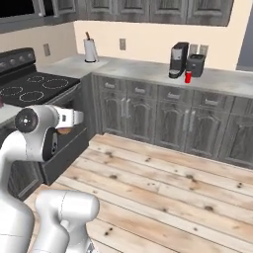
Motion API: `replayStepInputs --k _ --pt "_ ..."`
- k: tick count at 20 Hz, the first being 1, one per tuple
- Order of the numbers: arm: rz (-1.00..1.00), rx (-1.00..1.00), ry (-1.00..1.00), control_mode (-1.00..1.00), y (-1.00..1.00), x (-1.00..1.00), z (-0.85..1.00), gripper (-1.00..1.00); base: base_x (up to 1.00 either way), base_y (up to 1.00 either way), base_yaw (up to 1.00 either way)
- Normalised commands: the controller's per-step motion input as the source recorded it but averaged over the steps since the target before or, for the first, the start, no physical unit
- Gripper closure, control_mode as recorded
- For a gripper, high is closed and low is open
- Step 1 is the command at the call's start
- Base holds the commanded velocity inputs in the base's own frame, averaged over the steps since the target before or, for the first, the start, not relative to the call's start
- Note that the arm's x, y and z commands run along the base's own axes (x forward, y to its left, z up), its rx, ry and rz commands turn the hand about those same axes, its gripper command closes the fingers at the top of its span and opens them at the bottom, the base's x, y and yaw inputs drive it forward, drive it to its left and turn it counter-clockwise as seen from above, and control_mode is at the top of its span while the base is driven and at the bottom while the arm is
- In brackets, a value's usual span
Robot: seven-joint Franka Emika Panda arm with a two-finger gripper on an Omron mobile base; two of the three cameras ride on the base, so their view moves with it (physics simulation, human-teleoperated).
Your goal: Four empty soda cans are scattered around the kitchen. Gather all the cans and cluster them next to the stove for recycling.
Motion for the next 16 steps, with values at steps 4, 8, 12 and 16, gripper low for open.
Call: replayStepInputs --k 4,8,12,16 --pt "0.00 0.00 0.00 1.00 0.00 0.00 0.00 1.00 0.41 0.14 0.32" --pt "0.00 0.00 0.00 1.00 0.00 0.00 0.00 1.00 0.40 0.15 0.31" --pt "0.00 0.00 0.00 1.00 0.00 0.00 0.00 1.00 0.47 0.17 0.28" --pt "0.00 0.00 0.00 1.00 0.00 0.00 0.00 1.00 0.66 0.22 0.20"
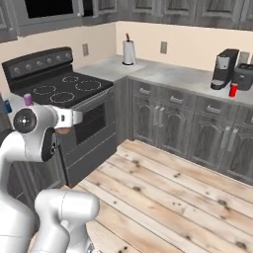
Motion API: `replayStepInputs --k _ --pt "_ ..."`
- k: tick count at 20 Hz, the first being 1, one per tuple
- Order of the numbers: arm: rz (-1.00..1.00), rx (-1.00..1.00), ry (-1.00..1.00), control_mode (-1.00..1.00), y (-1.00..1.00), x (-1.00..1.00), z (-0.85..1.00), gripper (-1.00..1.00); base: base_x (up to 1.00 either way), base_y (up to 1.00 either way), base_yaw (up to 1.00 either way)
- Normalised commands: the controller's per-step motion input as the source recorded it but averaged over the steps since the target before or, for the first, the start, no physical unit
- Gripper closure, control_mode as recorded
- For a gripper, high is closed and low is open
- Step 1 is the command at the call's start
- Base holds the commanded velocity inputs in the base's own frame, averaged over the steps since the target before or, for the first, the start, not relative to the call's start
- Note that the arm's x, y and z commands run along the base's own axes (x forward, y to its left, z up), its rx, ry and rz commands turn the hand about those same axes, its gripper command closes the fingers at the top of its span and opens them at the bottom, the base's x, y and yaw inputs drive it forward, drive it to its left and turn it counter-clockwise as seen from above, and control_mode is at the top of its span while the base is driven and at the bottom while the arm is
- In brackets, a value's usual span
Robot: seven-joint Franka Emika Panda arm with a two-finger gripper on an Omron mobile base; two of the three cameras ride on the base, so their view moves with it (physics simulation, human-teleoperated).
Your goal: Four empty soda cans are scattered around the kitchen. Gather all the cans and cluster them next to the stove for recycling.
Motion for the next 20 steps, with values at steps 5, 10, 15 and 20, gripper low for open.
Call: replayStepInputs --k 5,10,15,20 --pt "0.00 0.00 0.00 1.00 0.00 0.00 0.00 1.00 0.85 0.17 0.16" --pt "0.00 0.00 0.00 1.00 0.00 0.00 0.00 1.00 0.76 0.03 0.23" --pt "0.00 0.00 0.00 1.00 0.00 0.00 0.00 1.00 0.48 0.00 0.34" --pt "0.00 0.00 0.00 1.00 0.00 0.00 0.00 1.00 0.30 0.00 0.41"
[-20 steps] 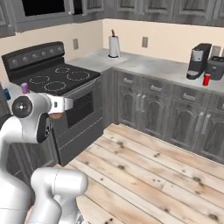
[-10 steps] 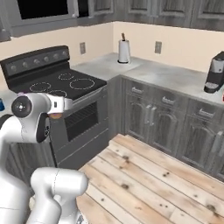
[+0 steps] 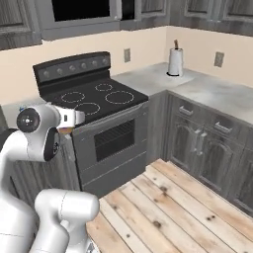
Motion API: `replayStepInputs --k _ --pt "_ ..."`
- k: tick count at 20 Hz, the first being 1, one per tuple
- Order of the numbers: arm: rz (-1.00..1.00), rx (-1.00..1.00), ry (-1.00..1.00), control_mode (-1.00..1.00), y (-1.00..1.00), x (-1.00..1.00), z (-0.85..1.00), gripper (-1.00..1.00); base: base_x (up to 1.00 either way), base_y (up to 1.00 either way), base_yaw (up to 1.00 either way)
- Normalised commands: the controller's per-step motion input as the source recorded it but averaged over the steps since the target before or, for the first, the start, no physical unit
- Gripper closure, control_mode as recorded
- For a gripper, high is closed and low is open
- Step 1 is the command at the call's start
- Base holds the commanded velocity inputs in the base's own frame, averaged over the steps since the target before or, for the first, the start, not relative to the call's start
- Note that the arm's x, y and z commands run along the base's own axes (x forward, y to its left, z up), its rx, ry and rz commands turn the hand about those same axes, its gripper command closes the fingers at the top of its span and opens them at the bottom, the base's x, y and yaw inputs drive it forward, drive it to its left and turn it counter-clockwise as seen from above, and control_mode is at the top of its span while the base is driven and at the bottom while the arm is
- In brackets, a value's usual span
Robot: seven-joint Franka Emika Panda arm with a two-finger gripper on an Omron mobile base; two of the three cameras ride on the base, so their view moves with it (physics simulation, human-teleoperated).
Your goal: Four empty soda cans are scattered around the kitchen. Gather all the cans and cluster them next to the stove for recycling.
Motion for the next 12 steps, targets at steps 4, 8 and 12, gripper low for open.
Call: replayStepInputs --k 4,8,12 --pt "0.00 0.00 0.00 1.00 0.00 0.00 0.00 1.00 0.26 0.00 0.42" --pt "0.00 0.00 0.00 1.00 0.00 0.00 0.00 1.00 0.29 0.00 0.42" --pt "0.00 0.00 0.00 1.00 0.00 0.00 0.00 1.00 0.36 -0.02 0.38"
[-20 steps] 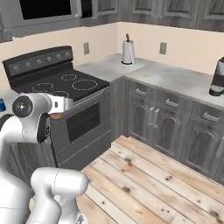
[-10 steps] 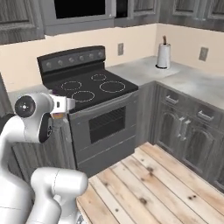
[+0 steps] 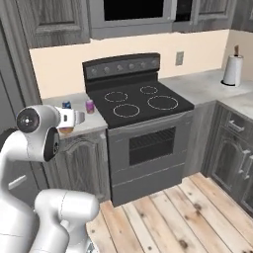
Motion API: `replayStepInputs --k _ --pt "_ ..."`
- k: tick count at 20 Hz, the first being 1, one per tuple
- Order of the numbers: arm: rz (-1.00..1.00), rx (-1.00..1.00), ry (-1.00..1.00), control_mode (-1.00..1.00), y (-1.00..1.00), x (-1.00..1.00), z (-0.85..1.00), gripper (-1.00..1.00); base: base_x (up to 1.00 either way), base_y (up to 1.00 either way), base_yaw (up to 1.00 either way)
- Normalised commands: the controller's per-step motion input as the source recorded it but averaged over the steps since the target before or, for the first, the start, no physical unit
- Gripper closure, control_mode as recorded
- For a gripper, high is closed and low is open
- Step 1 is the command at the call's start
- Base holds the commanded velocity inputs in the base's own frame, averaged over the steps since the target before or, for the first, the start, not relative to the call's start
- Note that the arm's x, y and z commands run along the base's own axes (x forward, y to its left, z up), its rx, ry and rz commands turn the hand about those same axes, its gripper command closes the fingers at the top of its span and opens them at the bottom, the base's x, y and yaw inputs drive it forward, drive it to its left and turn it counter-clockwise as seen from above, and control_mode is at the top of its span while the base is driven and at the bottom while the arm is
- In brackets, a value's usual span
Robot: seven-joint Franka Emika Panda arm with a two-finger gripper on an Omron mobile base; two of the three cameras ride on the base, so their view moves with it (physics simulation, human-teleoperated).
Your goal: Four empty soda cans are scattered around the kitchen. Gather all the cans and cluster them next to the stove for recycling.
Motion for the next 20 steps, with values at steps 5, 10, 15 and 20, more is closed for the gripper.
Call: replayStepInputs --k 5,10,15,20 --pt "0.00 0.00 0.00 1.00 0.00 0.00 0.00 1.00 0.50 -0.20 0.29" --pt "0.00 0.00 0.00 1.00 0.00 0.00 0.00 1.00 0.38 -0.51 0.22" --pt "0.00 0.00 0.00 1.00 0.00 0.00 0.00 1.00 0.35 -0.47 0.21" --pt "0.00 0.00 0.00 1.00 0.00 0.00 0.00 1.00 0.39 -0.11 0.27"
